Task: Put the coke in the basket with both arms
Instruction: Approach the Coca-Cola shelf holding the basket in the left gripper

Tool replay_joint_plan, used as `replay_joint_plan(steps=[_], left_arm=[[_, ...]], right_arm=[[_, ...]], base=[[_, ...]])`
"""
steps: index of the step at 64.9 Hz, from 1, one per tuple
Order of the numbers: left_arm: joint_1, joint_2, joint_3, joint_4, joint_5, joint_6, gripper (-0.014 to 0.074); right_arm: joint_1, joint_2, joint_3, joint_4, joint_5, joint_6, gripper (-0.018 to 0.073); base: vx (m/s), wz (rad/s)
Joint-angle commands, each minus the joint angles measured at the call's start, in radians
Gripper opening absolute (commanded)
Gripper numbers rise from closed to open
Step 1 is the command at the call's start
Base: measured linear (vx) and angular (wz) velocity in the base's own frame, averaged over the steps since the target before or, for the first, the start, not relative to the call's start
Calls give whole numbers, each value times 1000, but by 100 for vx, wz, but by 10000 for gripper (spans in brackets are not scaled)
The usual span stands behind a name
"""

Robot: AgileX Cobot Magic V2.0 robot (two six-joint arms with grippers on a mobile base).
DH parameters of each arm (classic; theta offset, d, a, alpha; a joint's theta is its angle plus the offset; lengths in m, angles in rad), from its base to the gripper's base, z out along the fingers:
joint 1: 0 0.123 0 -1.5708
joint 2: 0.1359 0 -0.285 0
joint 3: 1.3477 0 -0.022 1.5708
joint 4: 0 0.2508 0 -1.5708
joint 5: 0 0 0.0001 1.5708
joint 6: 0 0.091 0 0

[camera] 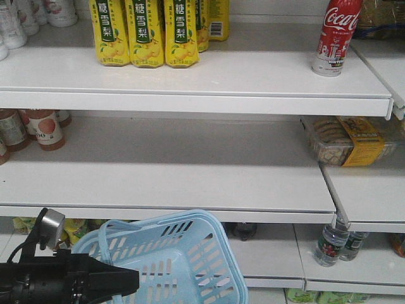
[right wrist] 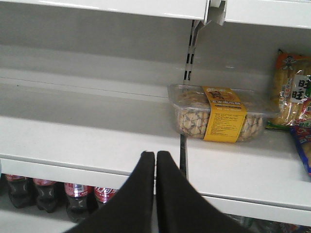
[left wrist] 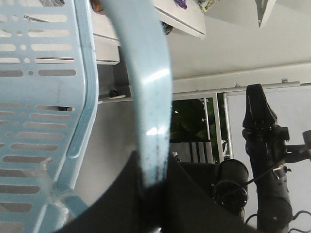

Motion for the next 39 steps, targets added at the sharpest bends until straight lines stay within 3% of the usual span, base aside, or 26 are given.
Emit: replay_joint_plan(steps=[1, 39], left_arm=[[-4, -26, -14, -101, 94, 12, -6], [-4, -26, -14, -101, 94, 12, -6]], right_arm=[[0, -13, 7, -3, -73, -5, -2], [0, -13, 7, -3, -75, -5, -2]], base=[[5, 0], [5, 0]])
